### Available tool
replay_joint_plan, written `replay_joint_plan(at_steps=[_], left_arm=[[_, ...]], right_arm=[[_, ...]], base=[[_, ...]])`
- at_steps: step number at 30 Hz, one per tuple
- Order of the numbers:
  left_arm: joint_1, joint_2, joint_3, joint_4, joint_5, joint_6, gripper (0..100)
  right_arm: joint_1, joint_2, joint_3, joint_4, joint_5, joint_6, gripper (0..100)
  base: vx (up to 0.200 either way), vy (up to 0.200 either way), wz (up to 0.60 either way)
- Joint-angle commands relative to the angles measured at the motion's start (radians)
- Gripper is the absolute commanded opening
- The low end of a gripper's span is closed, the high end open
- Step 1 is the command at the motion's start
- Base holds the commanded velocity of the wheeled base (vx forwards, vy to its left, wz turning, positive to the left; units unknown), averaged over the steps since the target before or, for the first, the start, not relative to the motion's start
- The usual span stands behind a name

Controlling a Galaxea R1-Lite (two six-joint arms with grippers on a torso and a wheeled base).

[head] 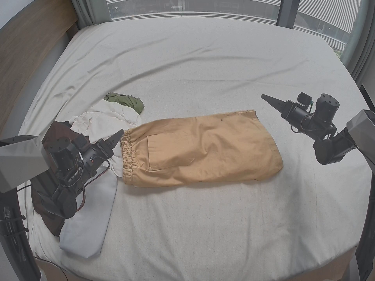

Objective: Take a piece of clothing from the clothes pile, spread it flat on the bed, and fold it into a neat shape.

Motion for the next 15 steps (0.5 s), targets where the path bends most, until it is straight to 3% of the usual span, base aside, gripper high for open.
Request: replay_joint_plan(at_steps=[1,6,8,15], left_arm=[[-0.003,-0.014,-0.007,0.0,0.009,-0.001,100],[-0.018,-0.066,0.043,-0.001,-0.011,0.001,100],[-0.032,-0.115,0.103,-0.001,-0.066,0.002,100],[-0.043,-0.191,0.21,-0.001,-0.155,0.016,100]], right_arm=[[0.019,-0.07,0.106,-0.002,-0.003,0.001,100],[0.046,-0.191,0.302,-0.007,-0.003,0.001,100],[0.075,-0.269,0.427,-0.019,0.0,0.007,100],[0.168,-0.306,0.624,-0.082,-0.011,0.007,100]], base=[[0.0,0.0,0.0],[0.0,0.0,0.0],[0.0,0.0,0.0],[0.0,0.0,0.0]])
